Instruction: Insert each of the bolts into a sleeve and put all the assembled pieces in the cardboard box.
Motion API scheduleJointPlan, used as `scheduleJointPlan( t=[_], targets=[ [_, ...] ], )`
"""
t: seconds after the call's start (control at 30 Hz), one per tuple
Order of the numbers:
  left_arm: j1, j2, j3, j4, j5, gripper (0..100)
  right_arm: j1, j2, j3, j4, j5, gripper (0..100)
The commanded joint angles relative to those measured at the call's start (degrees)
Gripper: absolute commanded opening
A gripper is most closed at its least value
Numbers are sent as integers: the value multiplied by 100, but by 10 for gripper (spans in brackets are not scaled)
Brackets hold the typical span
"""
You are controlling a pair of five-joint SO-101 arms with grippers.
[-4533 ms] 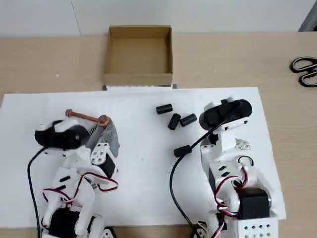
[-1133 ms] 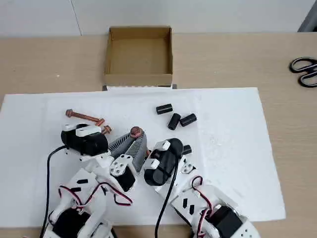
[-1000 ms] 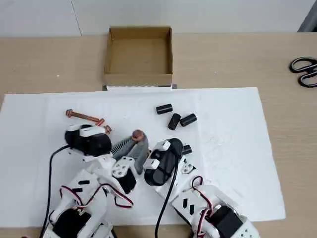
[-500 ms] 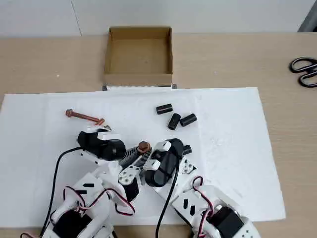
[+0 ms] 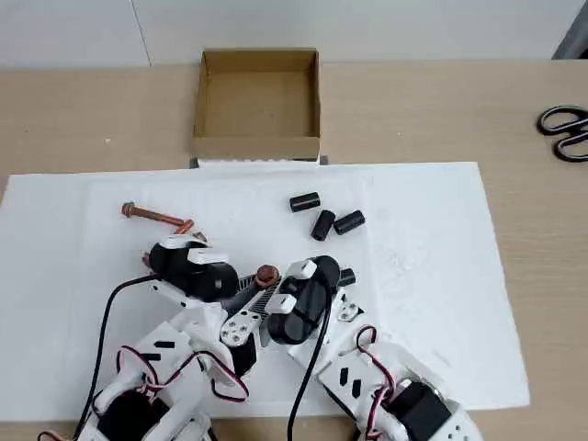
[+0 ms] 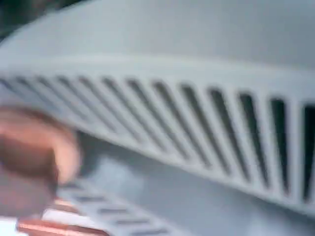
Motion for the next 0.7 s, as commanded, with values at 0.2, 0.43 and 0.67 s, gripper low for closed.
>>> scheduleJointPlan(
  t=[0.2,0.43,0.67],
  targets=[
    [-26,0,-4,53,-53,160,189,-40,-422,-119,44,3],
    [-35,0,-136,26,-26,166,189,-40,-413,-119,44,3],
    [-44,18,-708,26,105,166,189,-40,-264,-110,26,3]
  ],
)
